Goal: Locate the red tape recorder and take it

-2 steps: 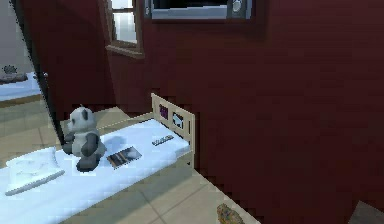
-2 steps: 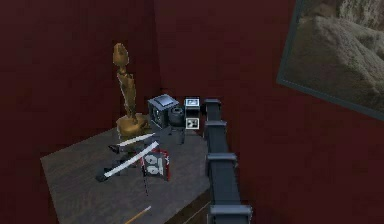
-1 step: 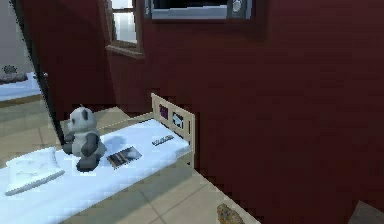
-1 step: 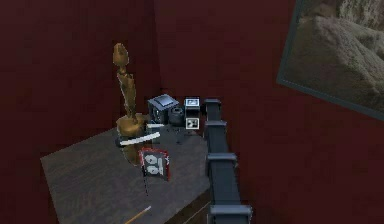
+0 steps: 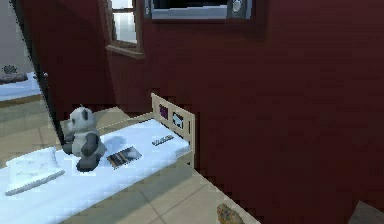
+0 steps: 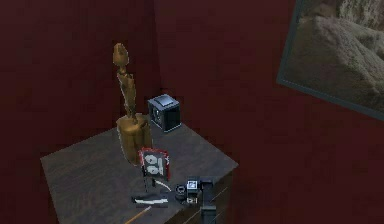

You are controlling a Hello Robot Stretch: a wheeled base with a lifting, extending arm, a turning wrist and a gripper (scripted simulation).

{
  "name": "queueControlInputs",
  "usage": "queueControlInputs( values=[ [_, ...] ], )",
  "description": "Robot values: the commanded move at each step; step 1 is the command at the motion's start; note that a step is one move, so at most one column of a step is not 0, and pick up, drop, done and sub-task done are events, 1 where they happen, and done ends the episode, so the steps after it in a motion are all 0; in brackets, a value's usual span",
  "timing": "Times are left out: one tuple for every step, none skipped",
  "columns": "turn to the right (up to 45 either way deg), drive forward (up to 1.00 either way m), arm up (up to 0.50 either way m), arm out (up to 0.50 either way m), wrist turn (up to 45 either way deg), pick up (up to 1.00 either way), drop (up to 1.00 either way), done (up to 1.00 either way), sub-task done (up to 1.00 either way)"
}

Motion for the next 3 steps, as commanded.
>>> queueControlInputs(
  values=[
    [0.0,0.0,0.0,0.0,0.0,1.0,0.0,0.0,0.0],
    [0.0,0.0,0.1,0.0,0.0,0.0,0.0,0.0,0.0],
    [0.0,0.0,0.0,0.0,0.0,0.0,0.0,1.0,0.0]
  ],
)
